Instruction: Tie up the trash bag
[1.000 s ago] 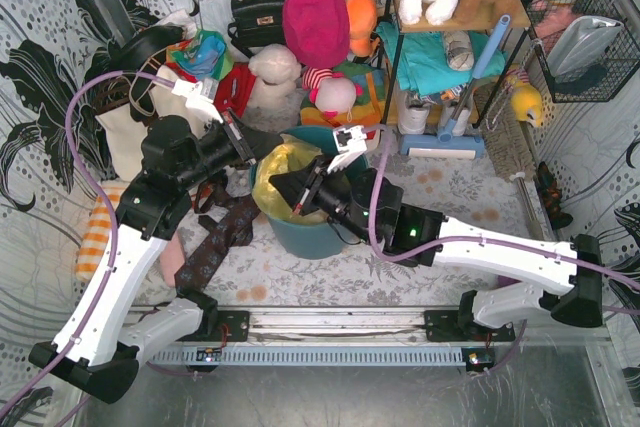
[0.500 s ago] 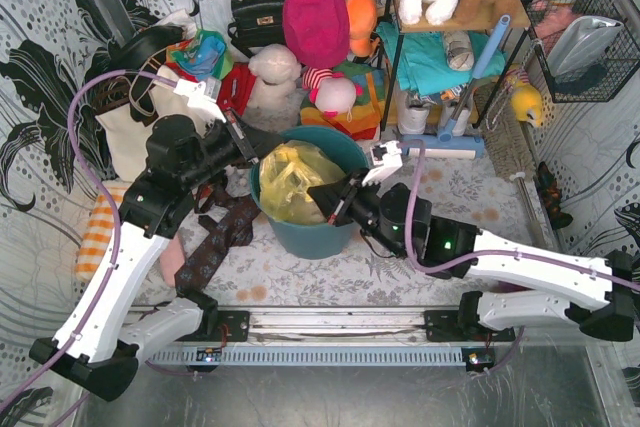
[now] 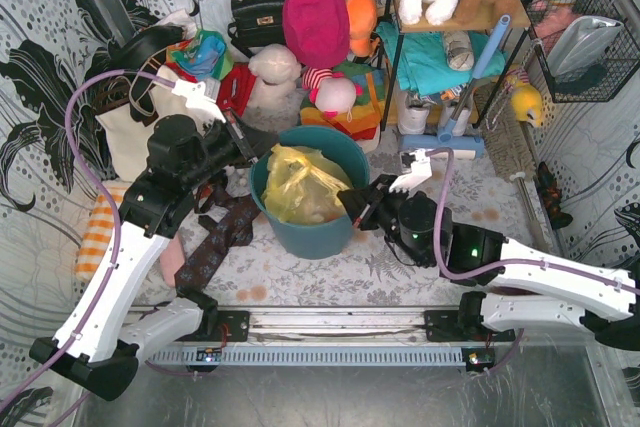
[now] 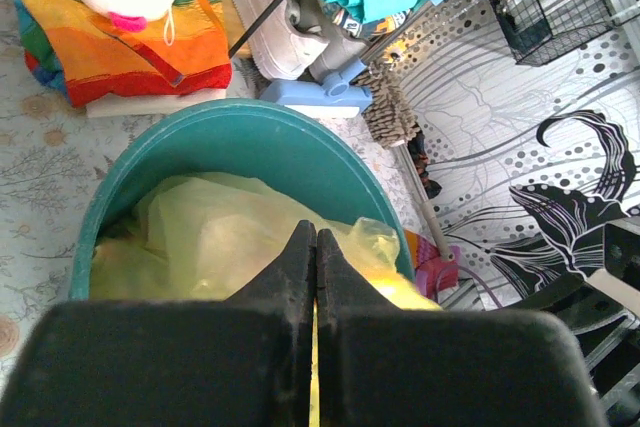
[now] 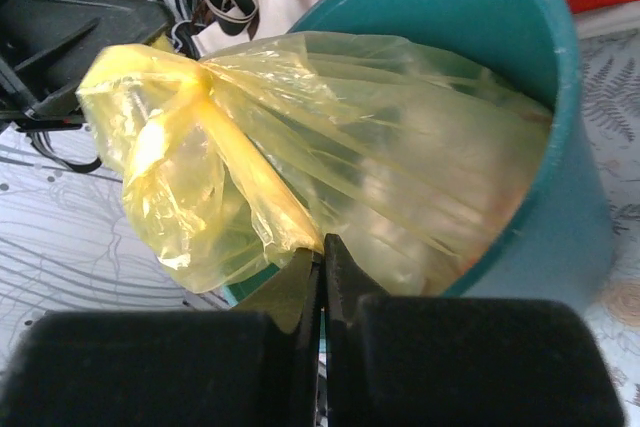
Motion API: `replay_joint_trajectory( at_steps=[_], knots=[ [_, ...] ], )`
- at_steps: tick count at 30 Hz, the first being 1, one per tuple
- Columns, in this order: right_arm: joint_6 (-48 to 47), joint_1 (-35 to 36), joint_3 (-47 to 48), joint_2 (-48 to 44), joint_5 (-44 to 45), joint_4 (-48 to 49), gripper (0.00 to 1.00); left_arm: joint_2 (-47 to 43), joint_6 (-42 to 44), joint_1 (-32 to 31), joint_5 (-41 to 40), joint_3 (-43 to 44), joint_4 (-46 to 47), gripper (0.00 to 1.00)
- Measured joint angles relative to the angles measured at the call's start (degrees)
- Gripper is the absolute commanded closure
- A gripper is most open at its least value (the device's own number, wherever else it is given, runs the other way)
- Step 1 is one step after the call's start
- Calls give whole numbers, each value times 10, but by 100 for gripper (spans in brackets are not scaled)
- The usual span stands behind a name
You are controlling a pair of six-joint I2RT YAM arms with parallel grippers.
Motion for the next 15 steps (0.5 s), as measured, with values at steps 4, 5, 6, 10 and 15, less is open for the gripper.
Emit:
replay_joint_trajectory(
  at_steps=[4, 5, 6, 10, 15],
  knots=[
    [10, 0, -5, -20, 20, -29, 100, -1, 5, 0, -14, -1, -7, 100],
    [12, 0, -7, -26, 25, -37, 100, -2, 6, 0, -17, -2, -8, 100],
    [13, 0, -9, -31, 30, -42, 100, -4, 6, 0, -21, -4, -8, 100],
    [18, 0, -9, -42, 47, -62, 100, -12, 11, 0, -36, -15, -9, 100],
    [23, 0, -9, -47, 60, -85, 100, -23, 19, 0, -64, -24, -16, 100]
  ],
)
